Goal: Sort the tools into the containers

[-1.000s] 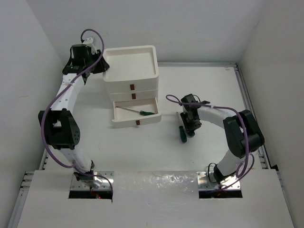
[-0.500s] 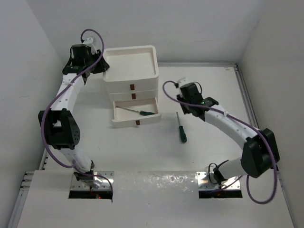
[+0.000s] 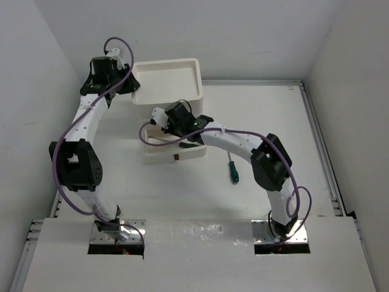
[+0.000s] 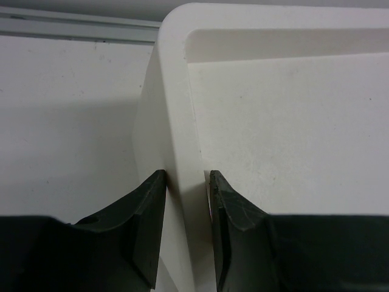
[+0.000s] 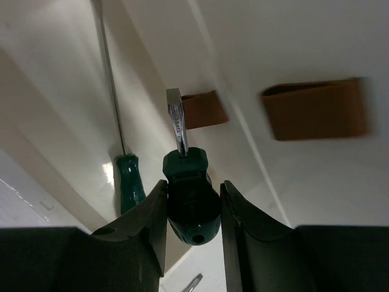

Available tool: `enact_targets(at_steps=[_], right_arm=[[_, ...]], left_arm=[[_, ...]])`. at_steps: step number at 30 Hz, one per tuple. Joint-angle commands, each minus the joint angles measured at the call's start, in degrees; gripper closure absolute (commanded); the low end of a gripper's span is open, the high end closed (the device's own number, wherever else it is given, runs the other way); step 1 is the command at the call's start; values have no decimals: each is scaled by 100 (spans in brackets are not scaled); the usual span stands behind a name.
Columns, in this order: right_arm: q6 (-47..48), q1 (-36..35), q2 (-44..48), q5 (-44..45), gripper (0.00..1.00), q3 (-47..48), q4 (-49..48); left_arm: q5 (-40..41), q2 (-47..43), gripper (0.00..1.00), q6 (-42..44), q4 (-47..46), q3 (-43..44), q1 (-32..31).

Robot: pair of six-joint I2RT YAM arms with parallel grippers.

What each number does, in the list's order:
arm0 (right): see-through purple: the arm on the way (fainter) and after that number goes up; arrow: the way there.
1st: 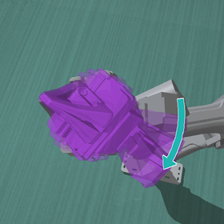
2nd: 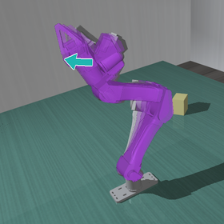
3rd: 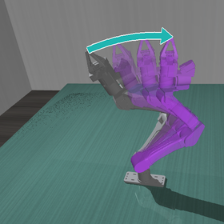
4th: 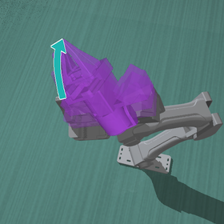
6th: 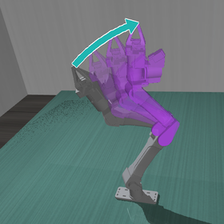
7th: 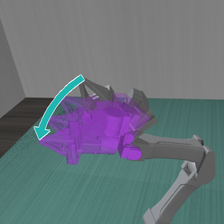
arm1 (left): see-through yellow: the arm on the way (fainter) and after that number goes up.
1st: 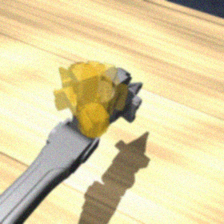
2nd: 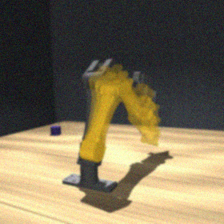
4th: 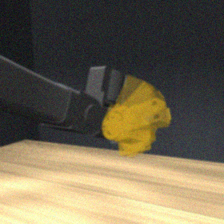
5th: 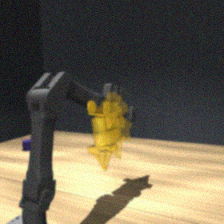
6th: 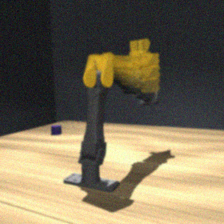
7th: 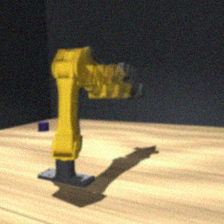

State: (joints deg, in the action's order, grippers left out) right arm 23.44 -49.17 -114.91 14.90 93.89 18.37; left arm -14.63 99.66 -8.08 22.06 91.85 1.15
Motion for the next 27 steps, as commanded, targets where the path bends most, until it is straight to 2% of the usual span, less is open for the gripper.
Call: enact_targets(at_steps=[1,2,3,6,7,9,12,16,17,18,20,21,23,27], right_arm=[[424,-40,-118,242,73,569,298],[416,-40,-145,242,67,622,307],[407,-40,-154,216,54,692,325],[284,-40,-40,163,28,605,395],[232,-40,108,154,15,544,395],[-14,-40,319,224,8,281,404],[-672,-14,943,320,7,-411,238],[-2279,328,1796,278,32,-1424,280],[-2735,633,1936,68,36,-1635,455],[-3558,802,2199,-30,35,-2159,535],[-4754,1268,2464,-118,23,-2837,589],[-4918,1330,2682,-110,21,-3493,580],[-5112,1322,2825,-127,17,-4190,536],[-5508,1322,3106,-461,16,-4975,361]], left_arm=[[4,230,93,271,562,-62,-62],[13,238,93,263,571,-62,-53],[-4,256,93,263,571,-62,-53],[-4,282,93,263,580,-62,-62],[-4,282,93,263,571,-71,-53],[-5,274,93,271,588,-62,-62],[-13,265,93,271,580,-62,-53],[-31,282,93,271,536,-106,-62],[-57,291,93,271,536,-115,-53],[-66,309,93,263,527,-115,-53],[-127,309,93,245,510,-115,-53],[-154,317,93,236,501,-115,-62],[-198,318,93,219,483,-124,-53],[-224,309,93,210,492,-133,-62]])
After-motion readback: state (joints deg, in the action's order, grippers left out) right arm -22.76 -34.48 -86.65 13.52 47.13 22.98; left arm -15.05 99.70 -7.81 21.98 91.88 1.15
